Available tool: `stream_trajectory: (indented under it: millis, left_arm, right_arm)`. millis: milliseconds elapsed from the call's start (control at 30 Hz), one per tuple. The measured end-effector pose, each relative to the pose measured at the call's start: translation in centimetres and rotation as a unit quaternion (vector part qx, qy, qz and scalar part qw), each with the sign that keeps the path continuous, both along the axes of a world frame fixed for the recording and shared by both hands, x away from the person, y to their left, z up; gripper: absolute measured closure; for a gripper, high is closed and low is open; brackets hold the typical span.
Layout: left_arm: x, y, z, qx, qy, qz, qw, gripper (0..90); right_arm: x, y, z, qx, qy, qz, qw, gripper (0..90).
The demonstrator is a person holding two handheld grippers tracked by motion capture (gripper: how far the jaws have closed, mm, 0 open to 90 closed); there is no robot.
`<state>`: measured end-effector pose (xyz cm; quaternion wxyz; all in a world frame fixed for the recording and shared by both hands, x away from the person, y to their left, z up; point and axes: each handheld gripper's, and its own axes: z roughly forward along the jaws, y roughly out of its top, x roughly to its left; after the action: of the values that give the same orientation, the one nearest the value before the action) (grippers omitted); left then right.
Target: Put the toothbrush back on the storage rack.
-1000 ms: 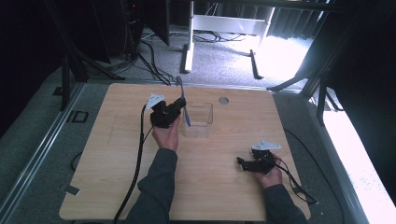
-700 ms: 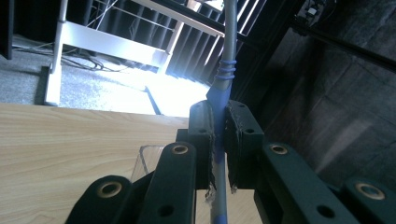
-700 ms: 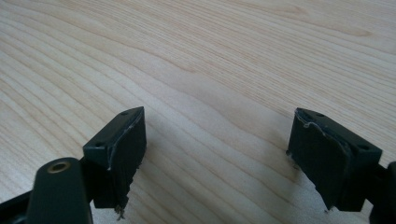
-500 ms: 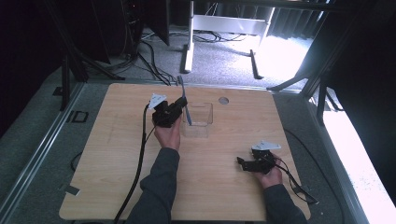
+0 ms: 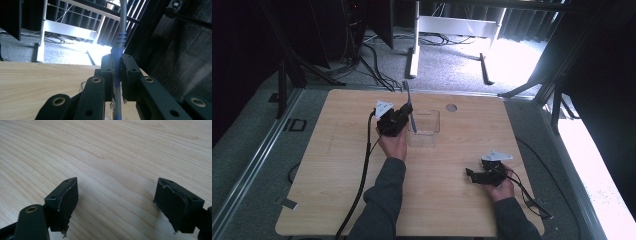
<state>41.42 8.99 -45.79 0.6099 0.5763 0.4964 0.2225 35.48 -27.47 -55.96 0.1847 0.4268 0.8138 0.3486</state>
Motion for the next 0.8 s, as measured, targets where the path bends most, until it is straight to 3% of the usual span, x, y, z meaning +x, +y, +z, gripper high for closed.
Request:
stream_trajectory:
  millis: [267, 800]
  left_arm:
    - [0.2, -0.4, -0.2, 0.009, -0.003, 0.007, 0.9999, 81.5]
    - [0.5, -1.5, -0.9, 0.048, -0.009, 0.025, 0.9985, 81.4]
  right_arm:
    - [0.0, 0.0, 0.0, 0.000, 0.000, 0.000, 1.0000, 18.8]
    - [0.0, 0.0, 0.0, 0.000, 0.000, 0.000, 1.0000, 18.8]
